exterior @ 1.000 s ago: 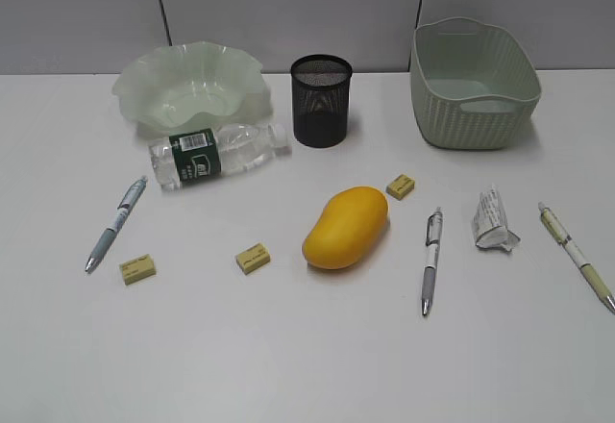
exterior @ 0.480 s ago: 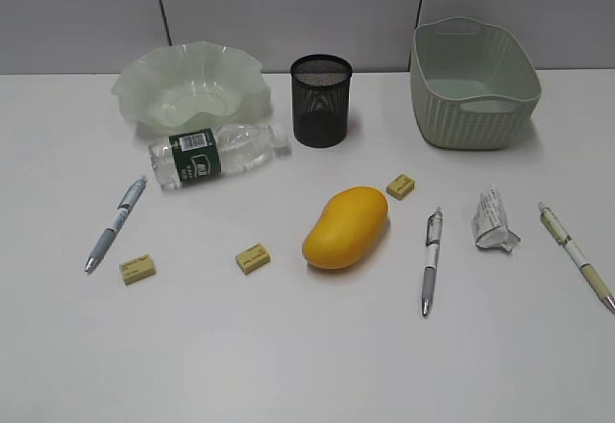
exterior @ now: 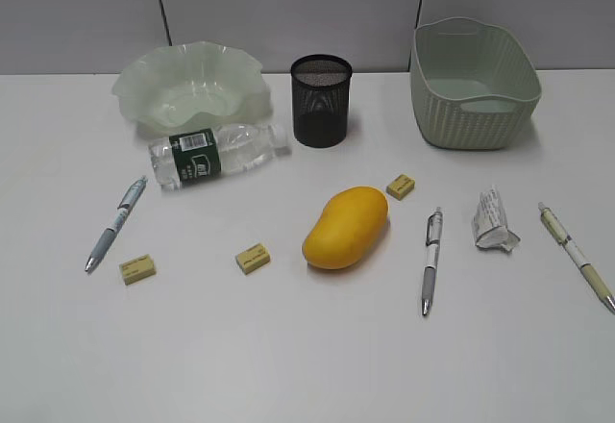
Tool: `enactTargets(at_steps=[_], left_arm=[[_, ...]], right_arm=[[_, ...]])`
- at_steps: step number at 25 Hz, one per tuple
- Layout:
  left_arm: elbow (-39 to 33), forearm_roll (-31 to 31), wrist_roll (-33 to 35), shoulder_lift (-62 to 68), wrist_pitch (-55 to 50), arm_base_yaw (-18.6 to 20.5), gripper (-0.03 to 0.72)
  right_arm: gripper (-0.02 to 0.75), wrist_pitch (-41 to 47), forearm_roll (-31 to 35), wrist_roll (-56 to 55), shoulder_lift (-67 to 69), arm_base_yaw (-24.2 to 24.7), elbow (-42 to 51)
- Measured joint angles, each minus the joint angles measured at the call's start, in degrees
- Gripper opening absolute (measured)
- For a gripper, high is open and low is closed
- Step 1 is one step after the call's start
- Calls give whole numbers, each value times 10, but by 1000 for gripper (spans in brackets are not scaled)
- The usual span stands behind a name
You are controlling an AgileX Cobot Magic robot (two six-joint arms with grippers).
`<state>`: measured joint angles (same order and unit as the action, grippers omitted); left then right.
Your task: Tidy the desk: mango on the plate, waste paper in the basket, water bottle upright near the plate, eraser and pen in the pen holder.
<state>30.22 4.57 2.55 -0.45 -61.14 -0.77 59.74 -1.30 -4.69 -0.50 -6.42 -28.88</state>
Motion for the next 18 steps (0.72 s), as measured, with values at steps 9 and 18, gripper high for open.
enactTargets(at_steps=[9,18], left_arm=[[0,0,0,0,0,0,571],[0,0,0,0,0,0,571]], right_arm=[[459,0,0,0,0,0,0],[459,0,0,0,0,0,0]])
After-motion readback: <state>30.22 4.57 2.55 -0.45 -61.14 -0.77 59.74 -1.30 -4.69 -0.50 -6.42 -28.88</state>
